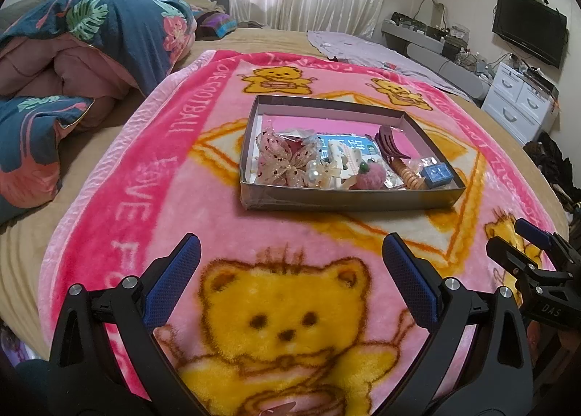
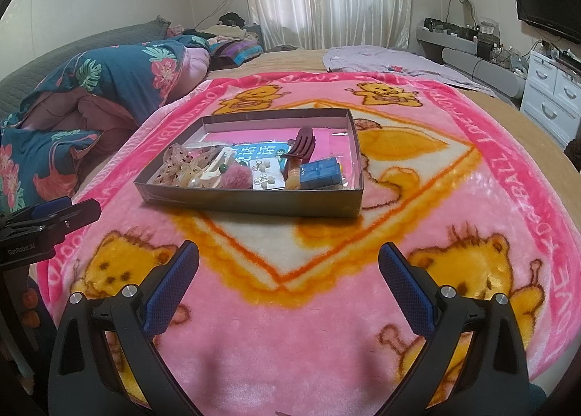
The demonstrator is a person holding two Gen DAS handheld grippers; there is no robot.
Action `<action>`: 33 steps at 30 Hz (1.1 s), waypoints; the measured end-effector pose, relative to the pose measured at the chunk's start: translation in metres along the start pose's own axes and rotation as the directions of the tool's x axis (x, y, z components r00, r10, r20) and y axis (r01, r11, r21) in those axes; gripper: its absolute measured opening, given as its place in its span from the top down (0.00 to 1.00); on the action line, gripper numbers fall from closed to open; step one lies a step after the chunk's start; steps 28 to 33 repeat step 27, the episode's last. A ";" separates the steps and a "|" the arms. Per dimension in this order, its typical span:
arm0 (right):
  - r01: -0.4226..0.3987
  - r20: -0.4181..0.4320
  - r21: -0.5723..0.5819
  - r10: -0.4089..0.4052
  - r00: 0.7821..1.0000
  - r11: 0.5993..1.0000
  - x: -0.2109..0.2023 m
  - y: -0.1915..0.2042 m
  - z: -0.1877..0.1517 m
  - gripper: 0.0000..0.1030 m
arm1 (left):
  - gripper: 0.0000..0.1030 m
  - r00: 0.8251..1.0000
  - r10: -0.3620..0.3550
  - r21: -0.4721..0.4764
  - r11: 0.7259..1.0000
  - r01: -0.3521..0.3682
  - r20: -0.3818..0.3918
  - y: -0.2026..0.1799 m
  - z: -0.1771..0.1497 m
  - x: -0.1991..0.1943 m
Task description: Organize jewelry
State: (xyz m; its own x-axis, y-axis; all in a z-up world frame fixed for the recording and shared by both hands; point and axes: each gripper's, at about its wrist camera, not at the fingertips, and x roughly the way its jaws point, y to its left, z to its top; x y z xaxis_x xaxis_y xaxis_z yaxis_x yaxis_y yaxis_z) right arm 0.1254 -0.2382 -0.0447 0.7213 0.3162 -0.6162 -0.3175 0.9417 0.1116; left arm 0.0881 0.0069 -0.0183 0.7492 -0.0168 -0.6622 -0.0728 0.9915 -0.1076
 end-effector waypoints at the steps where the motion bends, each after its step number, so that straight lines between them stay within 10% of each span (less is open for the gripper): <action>1: 0.000 -0.001 0.001 0.000 1.000 1.000 0.000 0.000 0.000 0.04 | 0.09 1.000 0.001 -0.001 1.000 -0.001 0.000 0.000 0.001 0.000; 10: 0.002 -0.001 0.003 -0.002 1.000 1.000 0.001 -0.001 0.000 0.04 | 0.09 1.000 -0.023 -0.017 1.000 0.022 -0.014 0.003 -0.002 0.003; 20: 0.098 0.008 0.124 -0.099 0.995 0.987 0.008 -0.053 0.025 0.04 | 0.09 0.992 0.098 -0.134 0.985 -0.108 -0.079 0.039 0.012 0.025; 27: 0.425 -0.110 0.296 -0.411 0.905 0.856 0.073 -0.198 0.086 0.04 | 0.09 0.925 0.310 -0.313 0.875 -0.368 -0.219 0.147 0.054 0.078; 33: 0.425 -0.110 0.296 -0.411 0.905 0.856 0.073 -0.198 0.086 0.04 | 0.09 0.925 0.310 -0.313 0.875 -0.368 -0.219 0.147 0.054 0.078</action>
